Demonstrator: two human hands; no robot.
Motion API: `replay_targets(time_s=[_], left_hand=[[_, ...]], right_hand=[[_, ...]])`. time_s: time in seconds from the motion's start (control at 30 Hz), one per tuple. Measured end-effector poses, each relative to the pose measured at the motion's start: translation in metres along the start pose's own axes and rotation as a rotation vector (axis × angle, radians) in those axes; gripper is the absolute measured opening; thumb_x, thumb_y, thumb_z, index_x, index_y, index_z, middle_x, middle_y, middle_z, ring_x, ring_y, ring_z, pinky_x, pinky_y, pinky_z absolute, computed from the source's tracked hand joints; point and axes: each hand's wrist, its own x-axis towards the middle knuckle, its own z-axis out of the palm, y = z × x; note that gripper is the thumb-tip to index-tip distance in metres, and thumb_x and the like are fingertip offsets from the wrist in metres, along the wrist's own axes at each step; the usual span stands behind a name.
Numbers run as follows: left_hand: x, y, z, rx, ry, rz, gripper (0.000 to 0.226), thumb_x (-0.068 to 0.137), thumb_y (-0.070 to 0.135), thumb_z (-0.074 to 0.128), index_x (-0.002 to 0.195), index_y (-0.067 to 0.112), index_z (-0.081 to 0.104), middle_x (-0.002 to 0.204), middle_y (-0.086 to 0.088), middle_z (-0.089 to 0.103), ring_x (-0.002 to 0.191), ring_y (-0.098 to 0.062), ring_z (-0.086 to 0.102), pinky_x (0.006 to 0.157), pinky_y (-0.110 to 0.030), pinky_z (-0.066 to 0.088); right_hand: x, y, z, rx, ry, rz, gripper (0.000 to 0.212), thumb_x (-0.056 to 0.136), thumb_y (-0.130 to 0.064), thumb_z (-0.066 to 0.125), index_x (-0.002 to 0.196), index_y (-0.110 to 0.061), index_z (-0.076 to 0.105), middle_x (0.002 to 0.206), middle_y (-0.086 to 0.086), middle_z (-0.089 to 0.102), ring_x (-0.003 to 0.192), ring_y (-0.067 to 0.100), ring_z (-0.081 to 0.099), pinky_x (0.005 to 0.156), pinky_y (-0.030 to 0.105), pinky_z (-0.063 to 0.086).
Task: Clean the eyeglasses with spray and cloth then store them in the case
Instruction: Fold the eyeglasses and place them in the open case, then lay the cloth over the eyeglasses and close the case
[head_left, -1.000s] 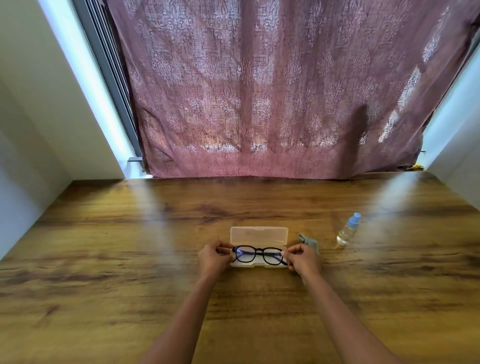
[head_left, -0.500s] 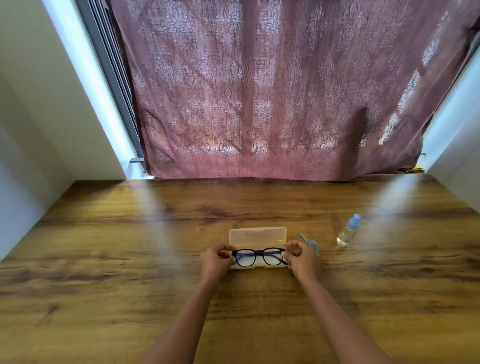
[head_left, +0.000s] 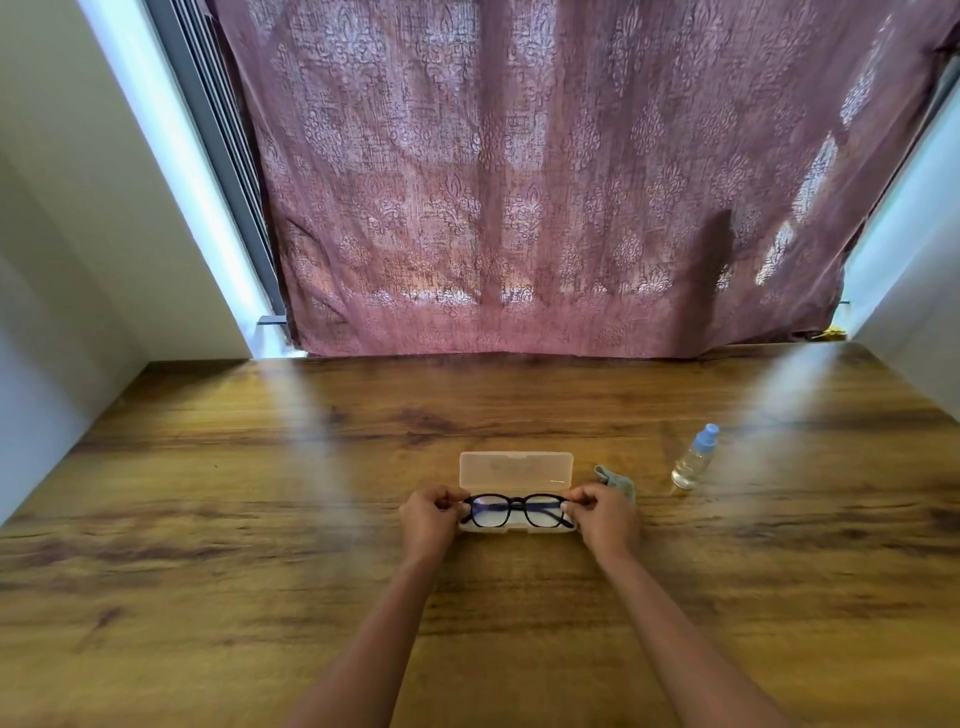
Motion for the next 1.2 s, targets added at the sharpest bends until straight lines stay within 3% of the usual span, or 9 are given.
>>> replay_targets(time_s=[0.1,0.33,0.47,0.63,0.7,0.8,0.93,1.03,1.2], left_hand=[[0.001,0.0,-0.001,-0.016,-0.004,-0.031,0.013,0.08,0.008,0.068,0.091,0.016,0.07,0.082,0.003,0.067,0.072,-0.003,0.06,0.048,-0.009,0.043],[0.003,-0.004,-0.018,-0.01,0.076,-0.081,0.012,0.079,0.012,0.07,0.09,0.014,0.071,0.079,0.0,0.068,0.071,-0.007,0.06,0.054,-0.014,0.042],[0.003,-0.006,-0.028,0.022,0.146,-0.086,0.007,0.079,0.018,0.07,0.085,0.014,0.071,0.075,0.0,0.065,0.061,-0.005,0.055,0.048,-0.014,0.038],[0.005,-0.008,-0.03,-0.004,0.171,-0.125,0.014,0.08,0.023,0.07,0.09,0.013,0.072,0.084,-0.005,0.07,0.068,-0.017,0.065,0.061,-0.032,0.059],[0.005,-0.006,-0.028,0.021,0.19,-0.114,0.015,0.081,0.025,0.068,0.091,0.014,0.071,0.079,-0.002,0.068,0.066,-0.016,0.063,0.059,-0.031,0.057],[0.002,0.001,-0.024,0.11,0.225,-0.065,0.016,0.083,0.028,0.065,0.091,0.015,0.072,0.075,0.001,0.066,0.069,-0.016,0.061,0.061,-0.026,0.046],[-0.002,0.022,-0.014,0.241,0.325,0.097,0.014,0.083,0.028,0.061,0.091,0.021,0.071,0.087,0.0,0.071,0.08,-0.017,0.063,0.07,-0.029,0.049],[-0.002,0.041,0.002,0.326,0.365,0.282,0.017,0.084,0.029,0.06,0.097,0.022,0.069,0.1,-0.001,0.067,0.093,-0.02,0.059,0.079,-0.032,0.048],[-0.003,0.072,0.046,0.335,0.243,0.477,0.014,0.083,0.023,0.062,0.094,0.018,0.069,0.093,-0.001,0.068,0.08,-0.017,0.057,0.071,-0.028,0.041]], right_hand=[[0.0,0.0,0.0,0.014,-0.004,-0.006,0.015,0.08,-0.017,0.068,0.095,-0.016,0.068,0.097,-0.002,0.069,0.079,0.003,0.055,0.055,0.007,0.033],[-0.001,-0.009,0.012,0.089,-0.009,-0.046,0.022,0.085,-0.007,0.062,0.105,-0.011,0.068,0.104,0.004,0.07,0.088,0.01,0.062,0.074,0.016,0.047],[-0.002,-0.019,0.021,0.063,-0.032,-0.067,0.022,0.084,-0.008,0.063,0.106,-0.01,0.069,0.104,0.004,0.071,0.091,0.012,0.064,0.071,0.012,0.042],[0.0,-0.021,0.022,0.047,-0.061,-0.112,0.021,0.086,-0.011,0.061,0.106,-0.011,0.068,0.102,0.002,0.07,0.078,0.003,0.054,0.049,-0.001,0.034],[0.001,-0.021,0.022,0.045,-0.077,-0.11,0.021,0.086,-0.012,0.061,0.106,-0.011,0.068,0.102,0.002,0.07,0.078,0.004,0.054,0.053,0.002,0.036],[0.005,-0.021,0.021,0.043,-0.104,-0.111,0.021,0.086,-0.012,0.061,0.106,-0.011,0.067,0.103,0.003,0.069,0.08,0.005,0.054,0.065,0.014,0.04],[0.011,-0.018,0.015,0.034,-0.143,-0.099,0.015,0.088,-0.018,0.058,0.098,-0.016,0.069,0.094,-0.003,0.067,0.08,0.007,0.057,0.059,0.016,0.045],[0.021,-0.013,0.004,0.083,-0.117,-0.061,0.013,0.087,-0.015,0.058,0.094,-0.015,0.069,0.092,0.002,0.071,0.083,0.014,0.065,0.076,0.029,0.055],[0.036,0.004,-0.023,0.094,-0.011,-0.039,0.012,0.086,-0.011,0.06,0.088,-0.018,0.069,0.089,-0.002,0.07,0.081,0.011,0.064,0.073,0.025,0.052]])
